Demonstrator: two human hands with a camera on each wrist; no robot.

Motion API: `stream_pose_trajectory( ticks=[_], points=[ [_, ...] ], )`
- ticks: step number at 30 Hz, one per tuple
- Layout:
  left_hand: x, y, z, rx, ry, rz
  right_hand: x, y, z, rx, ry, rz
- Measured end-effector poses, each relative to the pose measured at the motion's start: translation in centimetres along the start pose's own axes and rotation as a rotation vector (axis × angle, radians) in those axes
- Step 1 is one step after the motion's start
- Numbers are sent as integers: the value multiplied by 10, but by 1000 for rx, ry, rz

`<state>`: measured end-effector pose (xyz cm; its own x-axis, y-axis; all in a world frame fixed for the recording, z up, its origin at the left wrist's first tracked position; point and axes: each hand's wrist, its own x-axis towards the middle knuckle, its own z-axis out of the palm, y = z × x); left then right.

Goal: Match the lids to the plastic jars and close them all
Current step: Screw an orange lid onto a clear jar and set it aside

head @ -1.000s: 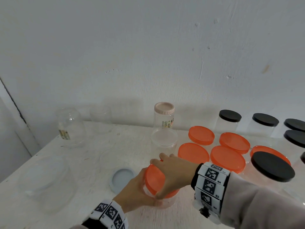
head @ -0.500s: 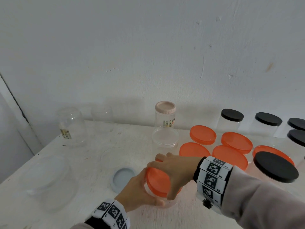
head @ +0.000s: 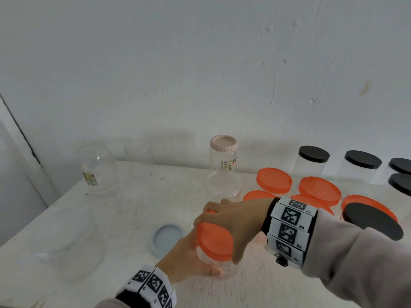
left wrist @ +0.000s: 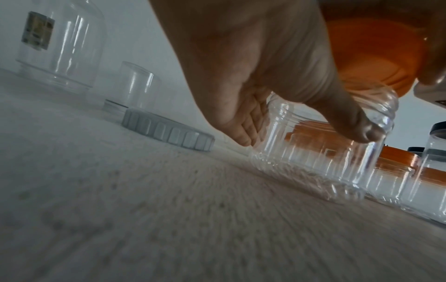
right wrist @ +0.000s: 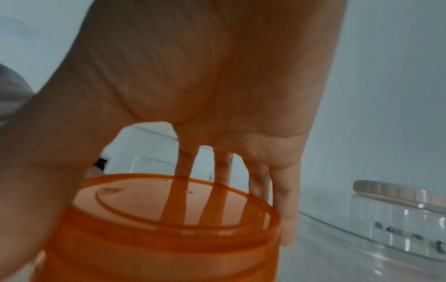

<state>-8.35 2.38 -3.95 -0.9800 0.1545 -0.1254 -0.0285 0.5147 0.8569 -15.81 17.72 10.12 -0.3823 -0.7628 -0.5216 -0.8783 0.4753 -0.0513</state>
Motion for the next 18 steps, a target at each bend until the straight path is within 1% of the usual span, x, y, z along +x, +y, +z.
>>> stream_pose_trajectory(
  ticks=[9, 18],
  points=[
    [-7, 12, 0, -39, -5, 33, -1, 2, 16, 94, 28, 91],
    [-7, 16, 0, 3, 38, 1, 5, 2, 27, 140, 81, 169]
  ],
)
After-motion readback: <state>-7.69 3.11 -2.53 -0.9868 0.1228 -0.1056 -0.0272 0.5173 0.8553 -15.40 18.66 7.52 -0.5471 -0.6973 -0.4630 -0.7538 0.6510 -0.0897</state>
